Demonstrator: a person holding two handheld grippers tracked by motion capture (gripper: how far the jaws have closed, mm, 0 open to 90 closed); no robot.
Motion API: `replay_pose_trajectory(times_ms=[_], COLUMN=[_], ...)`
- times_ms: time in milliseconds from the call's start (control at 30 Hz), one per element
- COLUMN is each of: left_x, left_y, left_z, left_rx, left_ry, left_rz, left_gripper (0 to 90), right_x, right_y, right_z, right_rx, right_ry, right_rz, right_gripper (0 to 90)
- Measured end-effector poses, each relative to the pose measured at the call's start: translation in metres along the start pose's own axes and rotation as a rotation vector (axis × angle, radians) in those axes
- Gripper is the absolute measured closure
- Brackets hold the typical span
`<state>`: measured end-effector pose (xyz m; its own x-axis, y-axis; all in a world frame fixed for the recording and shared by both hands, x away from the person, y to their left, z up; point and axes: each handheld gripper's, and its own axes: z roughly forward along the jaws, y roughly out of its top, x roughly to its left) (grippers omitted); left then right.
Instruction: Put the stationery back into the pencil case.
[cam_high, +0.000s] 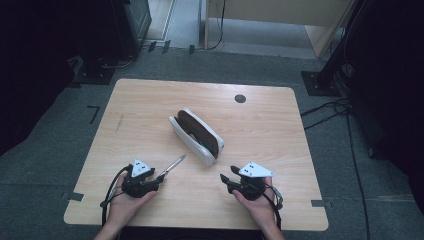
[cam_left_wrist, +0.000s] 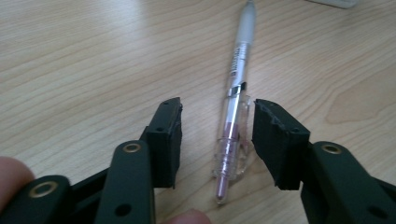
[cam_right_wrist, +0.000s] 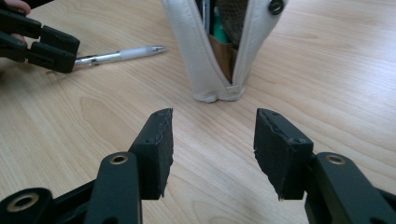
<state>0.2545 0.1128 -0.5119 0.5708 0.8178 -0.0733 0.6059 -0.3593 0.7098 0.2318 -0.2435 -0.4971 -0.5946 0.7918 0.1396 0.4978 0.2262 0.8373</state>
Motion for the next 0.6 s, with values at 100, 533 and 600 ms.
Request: replay_pose_trajectory(times_ms=[100, 533, 600], left_x=[-0.004, -0.021, -0.027], left_y=[-0.001, -0.004, -0.004], left_z=[-0.001, -0.002, -0.002], left_rx=[0.0, 0.019, 0.018], left_ry=[-0.006, -0.166, -0.221], left_rz=[0.028, 0.137, 0.158], left_gripper=[62.0, 77.3, 77.3], right_x=[0.004, 0.014, 0.015], right_y=[-0.001, -0.004, -0.004], right_z=[0.002, 0.01, 0.012], right_rx=[0.008, 0.022, 0.03], right_ry=[0.016, 0.077, 0.085], right_rz=[-0.016, -0.056, -0.057], right_gripper=[49.1, 49.3, 49.2])
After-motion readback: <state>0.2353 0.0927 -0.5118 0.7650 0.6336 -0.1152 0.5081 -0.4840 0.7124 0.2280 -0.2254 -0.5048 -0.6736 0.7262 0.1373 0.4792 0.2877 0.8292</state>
